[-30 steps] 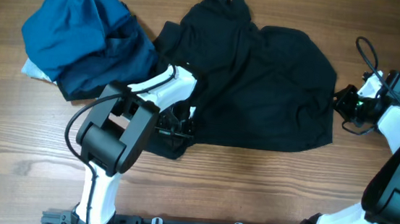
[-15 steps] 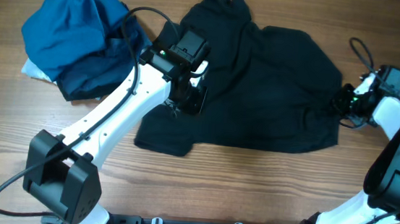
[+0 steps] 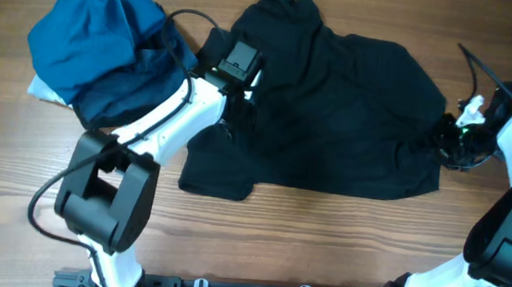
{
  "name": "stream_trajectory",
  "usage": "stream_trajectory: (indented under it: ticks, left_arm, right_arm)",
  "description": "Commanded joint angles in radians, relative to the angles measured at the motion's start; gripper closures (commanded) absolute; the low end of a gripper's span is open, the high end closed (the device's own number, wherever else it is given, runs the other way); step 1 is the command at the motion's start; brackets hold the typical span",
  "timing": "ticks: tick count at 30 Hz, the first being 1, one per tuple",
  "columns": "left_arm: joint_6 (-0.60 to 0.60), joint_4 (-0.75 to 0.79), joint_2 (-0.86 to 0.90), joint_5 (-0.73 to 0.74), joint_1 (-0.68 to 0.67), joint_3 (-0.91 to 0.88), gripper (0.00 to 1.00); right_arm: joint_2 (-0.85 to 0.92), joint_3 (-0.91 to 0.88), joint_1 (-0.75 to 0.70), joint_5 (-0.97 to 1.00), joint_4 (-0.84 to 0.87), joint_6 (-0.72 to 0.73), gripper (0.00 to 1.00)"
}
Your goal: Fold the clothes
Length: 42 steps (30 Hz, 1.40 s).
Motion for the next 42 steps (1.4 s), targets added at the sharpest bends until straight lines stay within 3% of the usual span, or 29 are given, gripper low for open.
stream_trajectory:
  ticks: [1, 10, 12, 13, 14, 19, 27, 28, 29, 30, 31, 39, 42]
  left_arm:
    - [0.037, 0.029, 0.050, -0.013, 0.022, -0.008, 0.55]
    - [0.036, 0.045, 0.106, -0.013, 0.022, -0.008, 0.55]
    - [0.036, 0.047, 0.115, -0.013, 0.022, -0.008, 0.55]
    - [0.036, 0.047, 0.122, -0.013, 0.022, -0.008, 0.55]
    - [0.036, 0.047, 0.124, -0.013, 0.022, -0.009, 0.55]
    - [0.036, 0.048, 0.126, -0.014, 0.022, -0.010, 0.55]
    - [0.037, 0.049, 0.126, -0.014, 0.023, -0.010, 0.56]
    - [0.037, 0.049, 0.126, -0.014, 0.022, -0.010, 0.55]
    - [0.037, 0.048, 0.126, -0.014, 0.022, -0.010, 0.56]
    - [0.037, 0.047, 0.126, -0.014, 0.022, -0.010, 0.55]
    - [0.036, 0.047, 0.126, -0.014, 0.022, -0.010, 0.55]
    - [0.036, 0.043, 0.126, -0.013, 0.022, -0.010, 0.50]
    - [0.036, 0.040, 0.126, -0.013, 0.022, -0.010, 0.50]
  right_arm:
    - [-0.015, -0.051, 0.020, -0.021, 0.032, 0.002, 0.57]
    - [-0.011, -0.116, 0.031, -0.013, 0.209, 0.060, 0.68]
    - [-0.011, -0.128, 0.043, -0.014, 0.228, 0.076, 0.78]
    - [-0.011, -0.130, 0.045, -0.003, 0.225, 0.076, 0.90]
    - [-0.012, -0.130, 0.045, 0.022, 0.218, 0.076, 0.96]
    - [-0.065, -0.056, -0.031, 0.285, 0.100, 0.116, 0.96]
    - [-0.126, -0.032, -0.136, 0.251, 0.099, 0.122, 0.96]
    - [-0.124, -0.033, -0.129, 0.100, 0.097, 0.034, 0.93]
    - [-0.122, -0.035, -0.117, 0.015, 0.089, -0.015, 0.72]
    - [-0.122, -0.041, -0.104, -0.003, 0.085, -0.026, 0.62]
    - [-0.122, -0.051, -0.089, -0.004, 0.082, -0.029, 0.60]
    - [-0.116, -0.215, 0.028, 0.023, 0.219, 0.041, 0.59]
    - [-0.116, -0.261, 0.028, 0.023, 0.268, 0.053, 0.66]
